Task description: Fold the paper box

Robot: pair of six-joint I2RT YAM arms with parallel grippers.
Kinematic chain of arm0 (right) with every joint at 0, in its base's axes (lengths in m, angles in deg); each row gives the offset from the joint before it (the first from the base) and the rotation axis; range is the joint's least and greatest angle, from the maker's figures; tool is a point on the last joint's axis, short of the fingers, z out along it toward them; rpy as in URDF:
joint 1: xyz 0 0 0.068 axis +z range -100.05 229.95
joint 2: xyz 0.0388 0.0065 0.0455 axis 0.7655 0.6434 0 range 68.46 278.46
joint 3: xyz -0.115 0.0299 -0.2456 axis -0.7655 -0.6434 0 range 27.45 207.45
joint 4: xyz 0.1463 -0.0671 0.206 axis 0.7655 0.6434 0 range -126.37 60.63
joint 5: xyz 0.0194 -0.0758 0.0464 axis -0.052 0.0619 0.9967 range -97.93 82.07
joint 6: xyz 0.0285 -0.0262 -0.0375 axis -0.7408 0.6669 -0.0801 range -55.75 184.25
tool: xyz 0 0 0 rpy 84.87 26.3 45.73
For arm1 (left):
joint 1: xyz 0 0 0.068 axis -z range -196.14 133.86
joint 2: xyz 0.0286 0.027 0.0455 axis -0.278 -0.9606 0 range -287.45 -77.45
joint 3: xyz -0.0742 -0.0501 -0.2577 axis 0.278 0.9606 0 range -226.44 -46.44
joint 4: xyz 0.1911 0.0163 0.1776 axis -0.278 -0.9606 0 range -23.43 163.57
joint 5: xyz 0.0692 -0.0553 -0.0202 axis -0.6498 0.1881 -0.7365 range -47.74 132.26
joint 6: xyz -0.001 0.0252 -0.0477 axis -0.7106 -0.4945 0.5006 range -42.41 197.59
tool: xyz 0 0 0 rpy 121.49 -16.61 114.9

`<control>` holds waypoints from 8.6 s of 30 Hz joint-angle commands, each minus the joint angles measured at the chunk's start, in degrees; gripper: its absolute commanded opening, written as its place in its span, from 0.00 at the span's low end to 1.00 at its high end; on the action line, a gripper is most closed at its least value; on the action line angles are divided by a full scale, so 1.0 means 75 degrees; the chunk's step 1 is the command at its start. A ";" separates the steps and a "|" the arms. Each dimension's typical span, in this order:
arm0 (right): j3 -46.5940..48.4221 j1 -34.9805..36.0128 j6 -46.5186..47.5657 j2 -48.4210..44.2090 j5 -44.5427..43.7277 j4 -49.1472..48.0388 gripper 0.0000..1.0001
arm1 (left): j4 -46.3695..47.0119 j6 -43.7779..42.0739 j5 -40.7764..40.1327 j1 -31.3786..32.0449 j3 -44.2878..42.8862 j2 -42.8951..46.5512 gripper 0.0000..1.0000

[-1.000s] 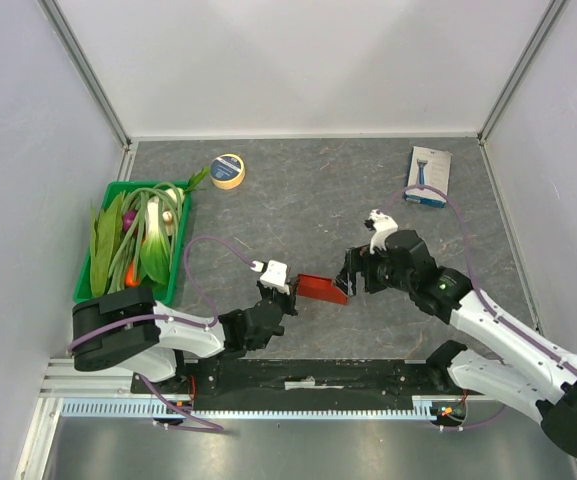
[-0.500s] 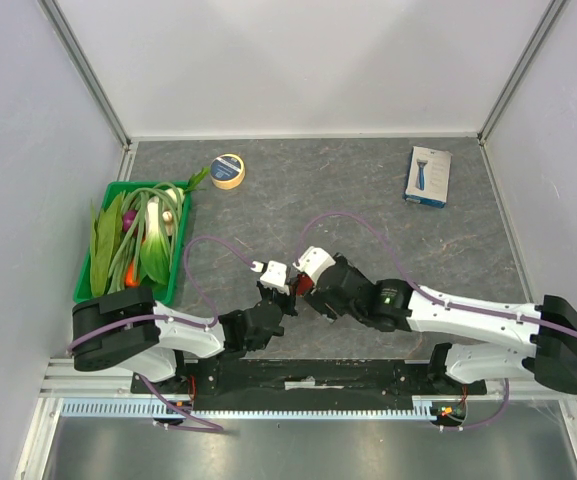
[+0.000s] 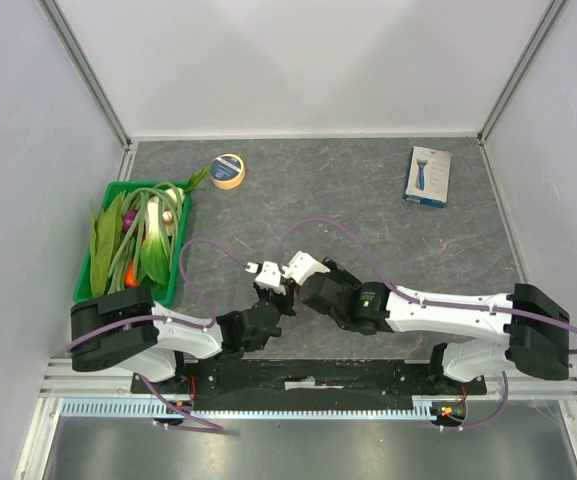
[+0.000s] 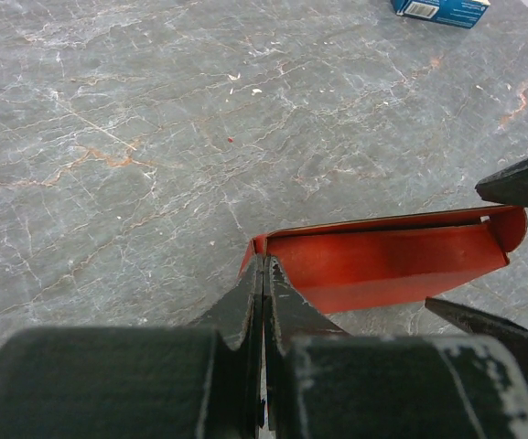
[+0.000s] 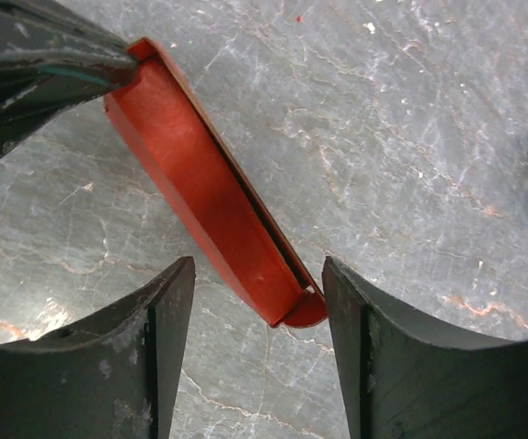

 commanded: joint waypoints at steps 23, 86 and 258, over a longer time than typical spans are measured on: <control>0.0195 0.0449 -0.1210 -0.0166 -0.0858 0.0050 0.77 | -0.1490 -0.0087 0.0091 0.0147 0.0261 -0.0308 0.02; -0.1596 -0.3043 -0.7762 -0.2241 0.3489 -0.0135 0.00 | -0.1736 -0.0287 0.0021 0.0299 0.0121 -0.0215 0.02; -0.3330 -0.6277 -0.9895 -0.3283 0.6795 -0.1646 0.94 | -0.2487 0.0288 -0.0050 0.0604 -0.0477 -0.0730 0.02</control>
